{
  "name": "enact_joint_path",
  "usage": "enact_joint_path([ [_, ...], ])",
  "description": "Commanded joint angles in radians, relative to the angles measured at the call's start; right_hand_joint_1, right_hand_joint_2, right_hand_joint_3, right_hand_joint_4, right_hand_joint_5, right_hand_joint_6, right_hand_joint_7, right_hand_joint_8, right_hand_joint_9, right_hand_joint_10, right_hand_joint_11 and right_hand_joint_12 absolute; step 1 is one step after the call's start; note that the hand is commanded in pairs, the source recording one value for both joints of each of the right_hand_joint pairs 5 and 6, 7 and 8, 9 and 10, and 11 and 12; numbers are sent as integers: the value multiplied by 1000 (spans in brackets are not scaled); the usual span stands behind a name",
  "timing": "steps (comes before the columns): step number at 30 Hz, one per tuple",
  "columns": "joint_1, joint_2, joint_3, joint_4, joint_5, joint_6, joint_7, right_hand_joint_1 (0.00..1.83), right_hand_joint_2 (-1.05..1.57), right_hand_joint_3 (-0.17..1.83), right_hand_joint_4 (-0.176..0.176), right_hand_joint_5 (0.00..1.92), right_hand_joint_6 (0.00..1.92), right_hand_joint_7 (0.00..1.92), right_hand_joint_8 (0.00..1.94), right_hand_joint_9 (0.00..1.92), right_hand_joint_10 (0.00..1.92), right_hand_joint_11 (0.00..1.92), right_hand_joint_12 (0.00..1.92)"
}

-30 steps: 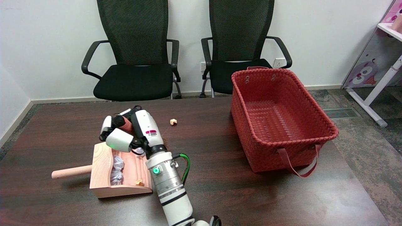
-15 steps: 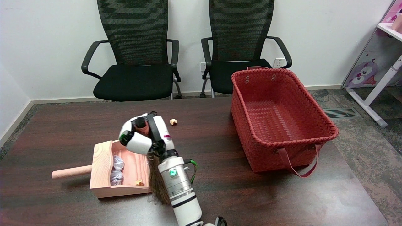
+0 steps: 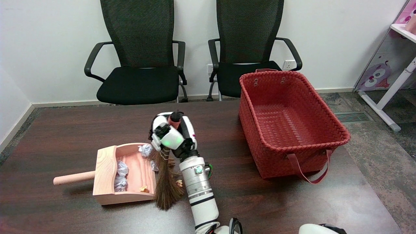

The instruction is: Sweep the paper ball into the dustpan.

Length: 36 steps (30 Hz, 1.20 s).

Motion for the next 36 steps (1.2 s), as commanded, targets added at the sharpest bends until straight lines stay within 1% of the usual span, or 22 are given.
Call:
enact_joint_path([
  [1, 26, 111, -45, -99, 84, -29, 397, 863, 592, 1718, -11, 1920, 1920, 1920, 1920, 1920, 1920, 1920, 1920],
  [5, 22, 114, -47, -110, 84, -49, 514, 865, 601, 1725, -11, 1920, 1920, 1920, 1920, 1920, 1920, 1920, 1920],
  [11, 11, 119, -49, -138, 85, -48, 606, 870, 630, 1709, -11, 1920, 1920, 1920, 1920, 1920, 1920, 1920, 1920],
  [15, 4, 145, -59, -198, 85, -43, 614, 871, 638, 1708, -12, 1920, 1920, 1920, 1920, 1920, 1920, 1920, 1920],
  [18, -5, 190, -67, -280, 75, -41, 569, 872, 642, 1709, -12, 1920, 1920, 1920, 1920, 1920, 1920, 1920, 1920],
  [20, -13, 235, -77, -354, 73, -30, 498, 872, 678, 1679, -12, 1920, 1920, 1920, 1920, 1920, 1920, 1920, 1920],
  [22, -26, 315, -90, -483, 73, 26, 336, 864, 746, 1624, -12, 1920, 1920, 1920, 1920, 1920, 1920, 1920, 1920],
  [23, -32, 344, -90, -517, 75, 57, 271, 861, 762, 1621, -11, 1920, 1920, 1920, 1920, 1920, 1920, 1920, 1920],
  [25, -53, 428, -87, -681, 99, 168, 42, 843, 815, 1651, -10, 1920, 1920, 1920, 1920, 1920, 1920, 1920, 1920],
  [26, -60, 458, -84, -739, 119, 204, -39, 830, 856, 1675, -9, 1920, 1920, 1920, 1920, 1920, 1920, 1920, 1920],
  [27, -70, 506, -82, -824, 160, 256, -160, 820, 887, 1689, -8, 1920, 1920, 1920, 1920, 1920, 1920, 1920, 1920],
  [28, -79, 539, -81, -877, 193, 286, -239, 814, 916, 1696, -8, 1920, 1920, 1920, 1920, 1920, 1920, 1920, 1920],
  [29, -85, 565, -82, -916, 221, 302, -285, 808, 951, 1698, -7, 1920, 1920, 1920, 1920, 1920, 1920, 1920, 1920],
  [30, -94, 604, -85, -965, 257, 314, -381, 805, 967, 1699, -7, 1920, 1920, 1920, 1920, 1920, 1920, 1920, 1920],
  [31, -100, 635, -90, -997, 282, 316, -461, 801, 981, 1705, -6, 1920, 1920, 1920, 1920, 1920, 1920, 1920, 1920],
  [33, -112, 679, -95, -1029, 303, 316, -555, 781, 1041, 1729, -5, 1920, 1920, 1920, 1920, 1920, 1920, 1920, 1920],
  [36, -132, 709, -96, -1058, 322, 318, -649, 761, 1134, 1725, -3, 1920, 1920, 1920, 1920, 1920, 1920, 1920, 1920],
])
